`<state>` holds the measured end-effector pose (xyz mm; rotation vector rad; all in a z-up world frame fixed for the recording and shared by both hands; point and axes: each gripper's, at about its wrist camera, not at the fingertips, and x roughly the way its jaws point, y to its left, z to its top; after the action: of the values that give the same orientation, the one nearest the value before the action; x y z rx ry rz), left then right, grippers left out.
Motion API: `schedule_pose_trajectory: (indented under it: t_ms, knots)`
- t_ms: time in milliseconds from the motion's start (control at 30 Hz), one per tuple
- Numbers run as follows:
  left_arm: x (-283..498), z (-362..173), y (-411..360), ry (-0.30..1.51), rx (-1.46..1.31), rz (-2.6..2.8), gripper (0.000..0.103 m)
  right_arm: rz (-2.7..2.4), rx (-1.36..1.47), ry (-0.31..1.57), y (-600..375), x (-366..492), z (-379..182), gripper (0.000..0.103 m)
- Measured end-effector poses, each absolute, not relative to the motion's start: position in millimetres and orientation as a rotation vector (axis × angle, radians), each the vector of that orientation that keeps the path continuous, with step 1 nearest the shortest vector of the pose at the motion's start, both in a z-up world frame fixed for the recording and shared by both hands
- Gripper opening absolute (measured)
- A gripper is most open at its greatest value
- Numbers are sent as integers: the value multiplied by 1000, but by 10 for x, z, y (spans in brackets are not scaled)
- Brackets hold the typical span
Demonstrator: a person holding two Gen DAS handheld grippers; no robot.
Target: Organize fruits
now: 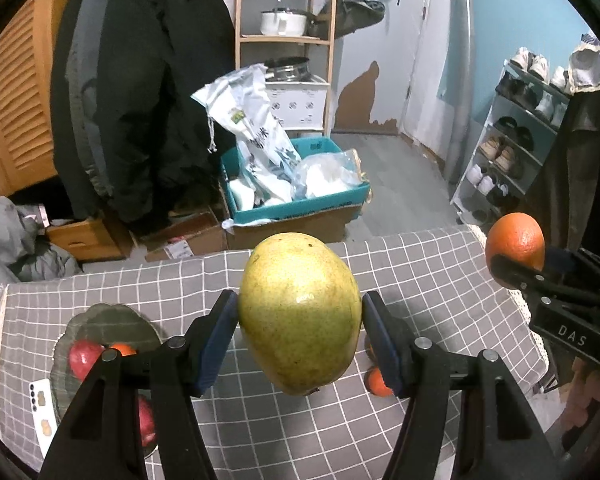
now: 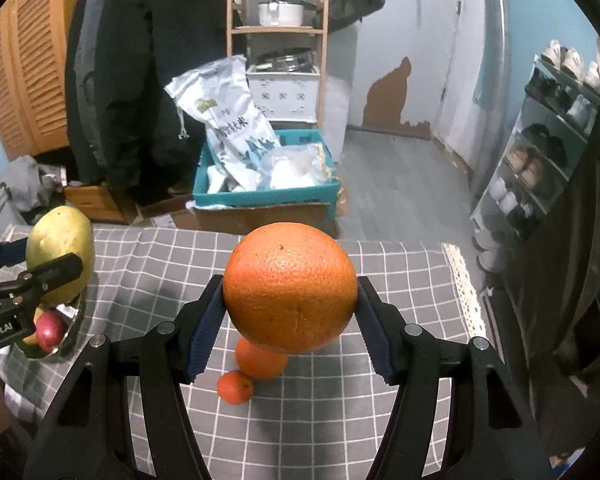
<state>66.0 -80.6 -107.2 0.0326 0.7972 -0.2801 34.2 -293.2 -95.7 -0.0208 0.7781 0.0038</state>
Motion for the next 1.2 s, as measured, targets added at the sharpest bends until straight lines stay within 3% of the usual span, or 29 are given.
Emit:
schedule_pose_trajectory:
  t_ms: [1200]
  knots:
    - [477, -997, 428, 756, -87, -86, 65, 233, -79, 756, -1595, 700, -764, 64]
